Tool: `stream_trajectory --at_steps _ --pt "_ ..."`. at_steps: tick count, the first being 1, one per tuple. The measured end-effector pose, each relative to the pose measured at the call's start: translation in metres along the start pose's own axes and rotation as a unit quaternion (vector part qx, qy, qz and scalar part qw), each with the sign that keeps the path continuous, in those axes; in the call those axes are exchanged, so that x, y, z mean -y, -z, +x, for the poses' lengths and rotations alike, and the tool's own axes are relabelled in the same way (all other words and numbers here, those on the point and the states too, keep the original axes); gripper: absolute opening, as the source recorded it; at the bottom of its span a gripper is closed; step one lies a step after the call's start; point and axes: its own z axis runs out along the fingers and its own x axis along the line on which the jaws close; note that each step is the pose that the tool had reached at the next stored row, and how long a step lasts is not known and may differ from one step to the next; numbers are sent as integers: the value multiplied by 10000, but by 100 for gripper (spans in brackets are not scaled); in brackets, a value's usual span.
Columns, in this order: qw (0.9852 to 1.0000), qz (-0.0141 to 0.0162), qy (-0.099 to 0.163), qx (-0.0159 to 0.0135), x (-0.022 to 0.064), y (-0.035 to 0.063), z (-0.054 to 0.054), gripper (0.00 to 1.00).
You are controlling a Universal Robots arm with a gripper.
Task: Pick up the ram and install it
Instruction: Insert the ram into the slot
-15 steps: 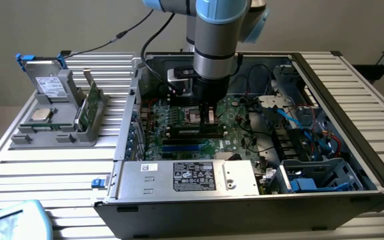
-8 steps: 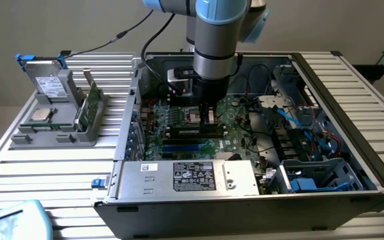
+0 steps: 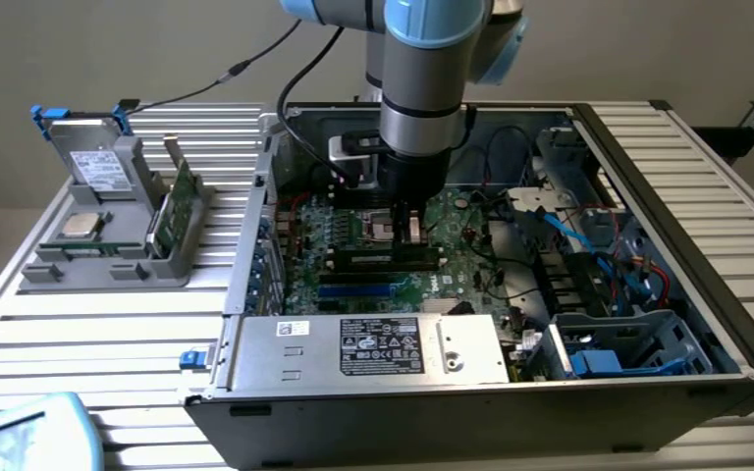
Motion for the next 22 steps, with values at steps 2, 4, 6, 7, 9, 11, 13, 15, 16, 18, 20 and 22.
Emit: stream_trajectory --at_steps 2,4,6,7,9,11,13,15,16,18,20,22 --pt "10000 0 0 1 0 -1 0 14" --pt "10000 0 0 0 0 -1 0 16" --pt "10000 0 0 -1 0 -1 0 28" --pt "10000 0 0 -1 0 -2 0 28" --pt "10000 0 0 -2 0 -3 0 34" --pt "10000 0 0 -2 0 -3 0 34" --pt "10000 1 0 -1 -1 24 0 34" --pt "10000 0 0 -2 -2 57 1 34" --pt "10000 0 0 -2 -2 64 1 34" --pt "10000 0 0 -2 -3 94 2 34" --pt "10000 0 0 -2 -4 140 3 34" --pt "10000 0 0 -2 -4 161 3 34"
